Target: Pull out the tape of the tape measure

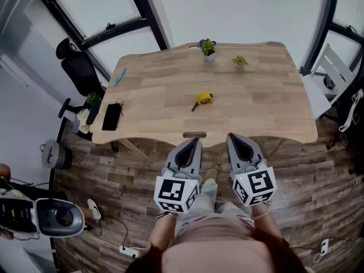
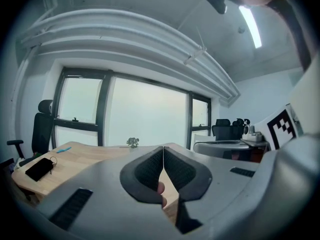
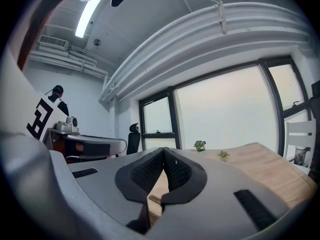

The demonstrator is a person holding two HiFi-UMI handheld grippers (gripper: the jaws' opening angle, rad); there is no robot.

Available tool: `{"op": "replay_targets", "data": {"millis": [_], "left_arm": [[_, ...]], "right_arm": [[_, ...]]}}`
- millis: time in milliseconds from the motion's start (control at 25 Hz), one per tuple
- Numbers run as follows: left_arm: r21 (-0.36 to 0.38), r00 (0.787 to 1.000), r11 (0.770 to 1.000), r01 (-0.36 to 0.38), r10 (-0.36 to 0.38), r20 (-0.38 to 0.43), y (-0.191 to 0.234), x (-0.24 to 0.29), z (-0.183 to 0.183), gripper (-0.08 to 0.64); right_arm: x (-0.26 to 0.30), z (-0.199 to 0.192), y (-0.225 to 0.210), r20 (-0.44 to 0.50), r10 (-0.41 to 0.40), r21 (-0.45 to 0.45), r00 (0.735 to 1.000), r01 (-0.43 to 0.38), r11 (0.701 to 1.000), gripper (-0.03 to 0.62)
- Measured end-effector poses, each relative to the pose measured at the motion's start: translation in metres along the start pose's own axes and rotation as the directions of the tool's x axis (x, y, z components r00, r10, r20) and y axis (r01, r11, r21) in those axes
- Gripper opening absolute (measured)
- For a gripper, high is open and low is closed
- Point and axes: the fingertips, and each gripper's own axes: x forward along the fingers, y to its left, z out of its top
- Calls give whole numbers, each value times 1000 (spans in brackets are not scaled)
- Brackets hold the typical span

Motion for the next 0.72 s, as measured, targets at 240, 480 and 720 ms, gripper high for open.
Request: {"op": "replay_targets", "data": {"millis": [240,480,720], "left_arm": [[3,999,1000,28,-28,-17,27,40,-2,2],[-14,998,999,47,-47,-36,64,73,-9,2],[-22,991,993,119,-120,-66,92,108,-24,3]], "right_arm": [[42,-4,-17,-27,-18,11,999,18,1000,-2],[88,-12,-27,-57,-28,12,998,29,1000,-2],[133,-11,-36,-63,-34,-11,997,33,999,0]]}}
